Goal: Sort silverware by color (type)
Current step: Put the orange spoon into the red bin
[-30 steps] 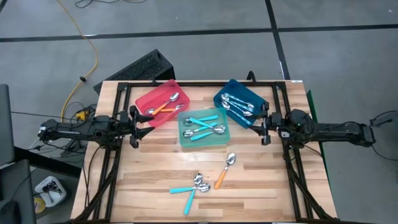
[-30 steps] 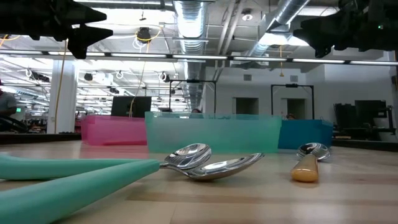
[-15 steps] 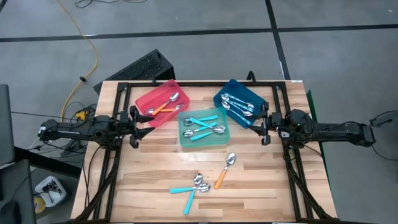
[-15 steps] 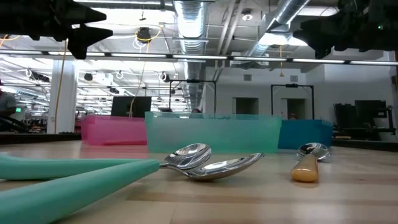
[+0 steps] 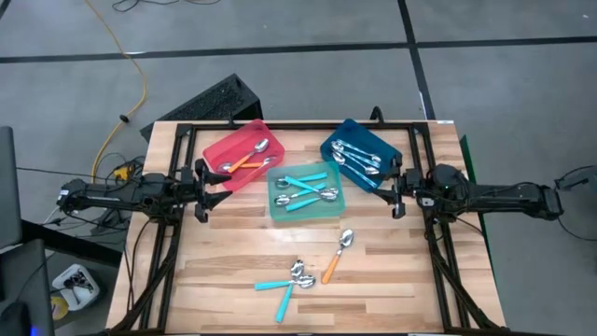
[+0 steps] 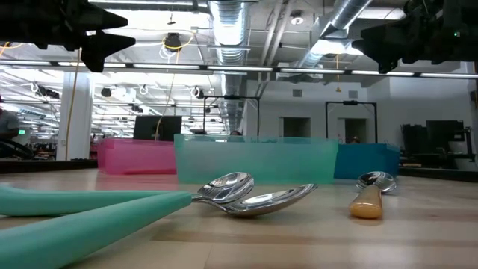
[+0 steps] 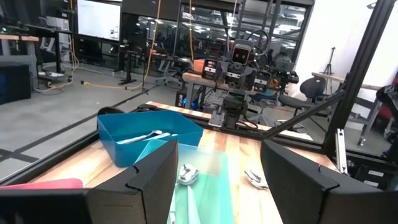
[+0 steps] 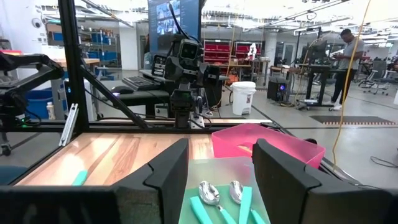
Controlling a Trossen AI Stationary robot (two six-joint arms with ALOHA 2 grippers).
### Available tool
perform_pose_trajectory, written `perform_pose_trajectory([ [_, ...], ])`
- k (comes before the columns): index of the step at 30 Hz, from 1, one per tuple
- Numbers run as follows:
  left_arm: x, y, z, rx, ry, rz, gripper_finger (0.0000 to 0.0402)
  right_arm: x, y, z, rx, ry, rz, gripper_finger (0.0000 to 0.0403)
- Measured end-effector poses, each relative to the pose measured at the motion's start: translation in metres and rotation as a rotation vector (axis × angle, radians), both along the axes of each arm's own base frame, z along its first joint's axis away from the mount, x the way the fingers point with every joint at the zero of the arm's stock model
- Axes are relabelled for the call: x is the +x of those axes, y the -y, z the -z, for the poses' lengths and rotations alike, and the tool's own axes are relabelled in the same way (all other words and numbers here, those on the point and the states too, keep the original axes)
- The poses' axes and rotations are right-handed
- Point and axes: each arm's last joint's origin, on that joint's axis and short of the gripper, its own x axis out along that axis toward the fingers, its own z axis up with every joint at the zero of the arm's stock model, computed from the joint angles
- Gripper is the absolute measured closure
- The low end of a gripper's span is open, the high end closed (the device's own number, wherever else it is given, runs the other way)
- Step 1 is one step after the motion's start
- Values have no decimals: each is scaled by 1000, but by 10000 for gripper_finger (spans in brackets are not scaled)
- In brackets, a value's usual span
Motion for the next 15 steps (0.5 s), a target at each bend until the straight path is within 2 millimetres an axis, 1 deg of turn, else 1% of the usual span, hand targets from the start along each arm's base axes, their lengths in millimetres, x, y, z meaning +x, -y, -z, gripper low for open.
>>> perform_pose_trajectory([
  [15,0,0,0,0,-3,0,187,0,0,1,17,-5,-2,204],
])
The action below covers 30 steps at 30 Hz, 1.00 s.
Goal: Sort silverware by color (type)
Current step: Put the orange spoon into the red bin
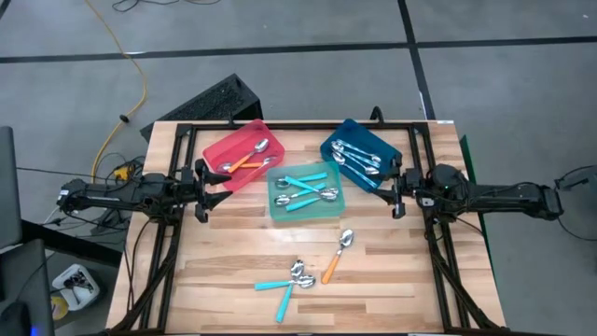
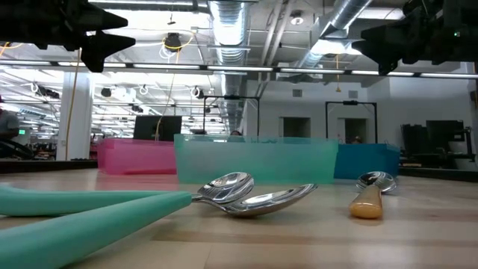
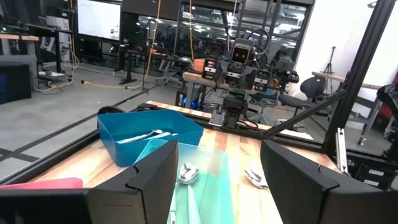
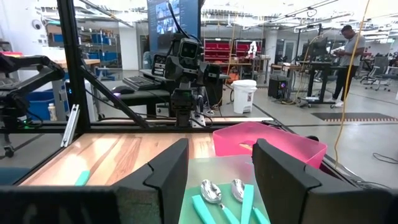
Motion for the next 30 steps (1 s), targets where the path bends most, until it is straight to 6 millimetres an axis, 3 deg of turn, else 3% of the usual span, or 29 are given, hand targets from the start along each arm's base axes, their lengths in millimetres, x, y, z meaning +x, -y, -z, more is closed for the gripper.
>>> perform_pose_trajectory([
  [30,0,0,0,11,-4,-8,187,0,0,0,1,1,0,204],
])
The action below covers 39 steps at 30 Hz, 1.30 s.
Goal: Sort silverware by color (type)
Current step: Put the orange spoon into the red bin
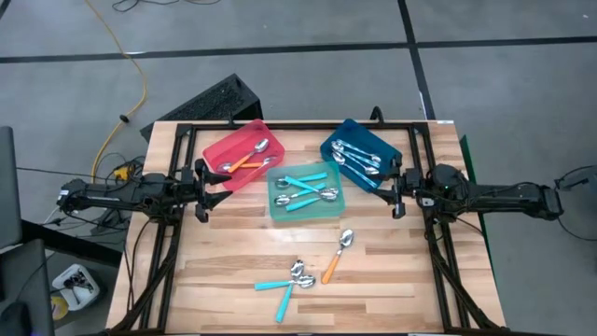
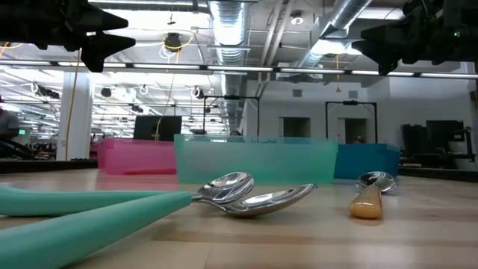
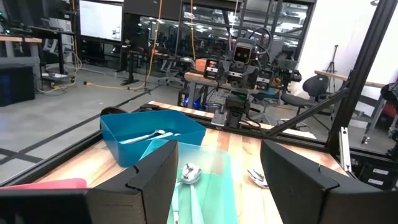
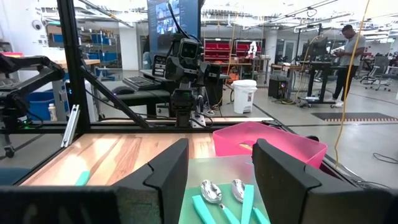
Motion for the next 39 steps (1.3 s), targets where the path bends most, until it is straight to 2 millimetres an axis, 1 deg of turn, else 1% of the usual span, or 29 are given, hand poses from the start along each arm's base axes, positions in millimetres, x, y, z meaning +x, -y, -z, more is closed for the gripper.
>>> perform_pose_trajectory([
  [20,0,0,2,9,-26,0,187,0,0,0,13,1,-1,204],
  [30,0,2,5,-6,-46,53,187,9,1,8,97,-66,-7,204],
  [39,0,1,7,-10,-68,49,187,21,3,17,107,-132,-7,204],
])
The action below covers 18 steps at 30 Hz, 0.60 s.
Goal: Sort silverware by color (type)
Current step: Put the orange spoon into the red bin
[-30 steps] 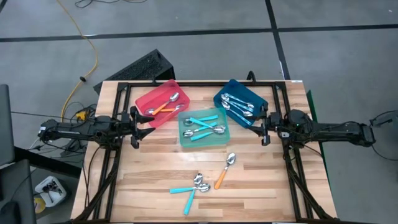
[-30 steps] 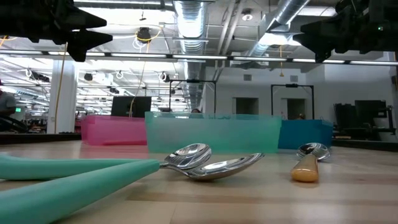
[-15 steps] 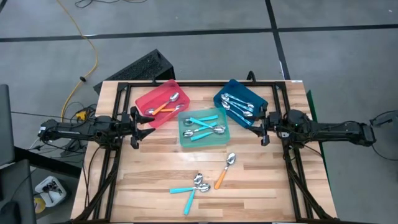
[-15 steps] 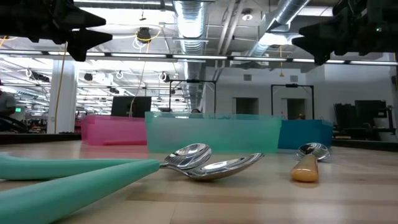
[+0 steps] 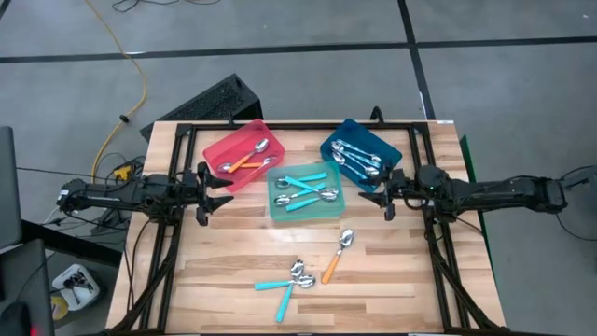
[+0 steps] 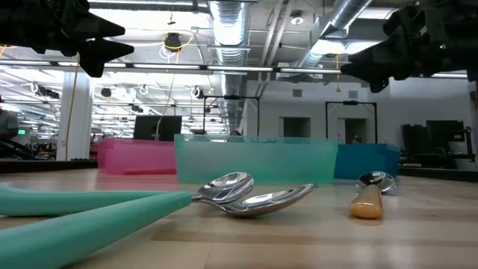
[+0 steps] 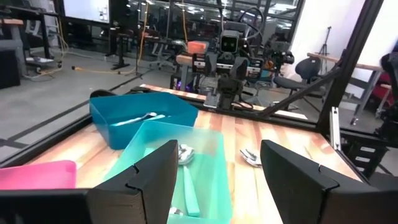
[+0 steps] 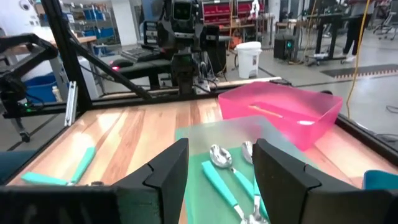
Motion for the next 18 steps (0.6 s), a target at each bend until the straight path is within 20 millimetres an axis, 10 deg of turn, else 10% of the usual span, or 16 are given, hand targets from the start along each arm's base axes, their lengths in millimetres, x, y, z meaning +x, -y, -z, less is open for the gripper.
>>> perform_pose_trajectory([
  [18,-1,-1,6,7,-63,-48,187,16,2,5,3,12,0,204],
])
